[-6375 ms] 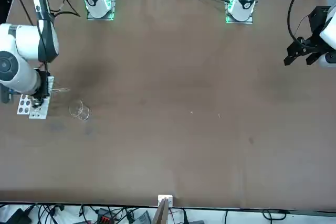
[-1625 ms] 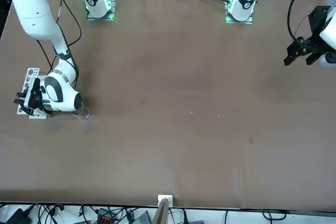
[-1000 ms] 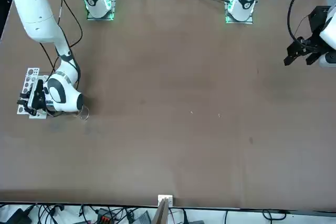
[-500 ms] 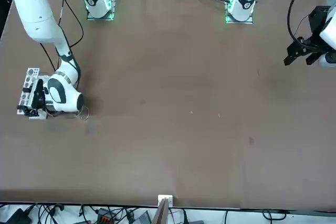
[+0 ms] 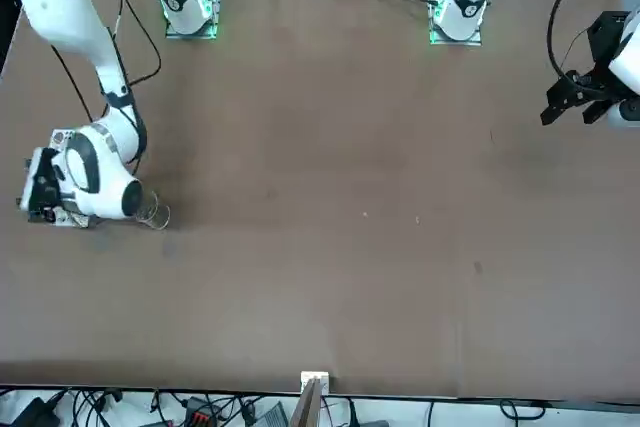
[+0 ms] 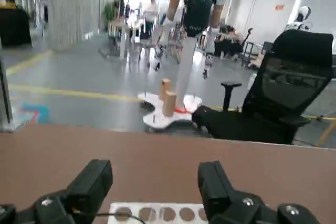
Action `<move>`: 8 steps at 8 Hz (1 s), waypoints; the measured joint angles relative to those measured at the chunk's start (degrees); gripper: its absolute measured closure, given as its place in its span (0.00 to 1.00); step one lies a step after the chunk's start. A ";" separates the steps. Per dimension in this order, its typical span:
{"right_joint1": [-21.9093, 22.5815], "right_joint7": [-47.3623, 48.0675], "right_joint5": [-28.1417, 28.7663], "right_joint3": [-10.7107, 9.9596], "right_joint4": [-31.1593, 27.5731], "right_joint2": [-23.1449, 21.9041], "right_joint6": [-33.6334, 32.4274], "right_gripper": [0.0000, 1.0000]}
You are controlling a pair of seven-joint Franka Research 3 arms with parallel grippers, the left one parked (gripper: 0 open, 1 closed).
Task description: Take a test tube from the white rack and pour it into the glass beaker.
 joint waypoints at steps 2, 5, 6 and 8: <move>2.10 -18.19 11.49 0.19 2.88 -4.33 -4.59 0.00; 4.23 -46.62 29.58 0.28 13.01 -4.86 -14.32 0.00; 4.16 -55.15 34.92 0.20 16.68 -4.94 -16.59 0.00; 3.94 -67.21 46.60 -0.33 21.82 -5.52 -19.82 0.00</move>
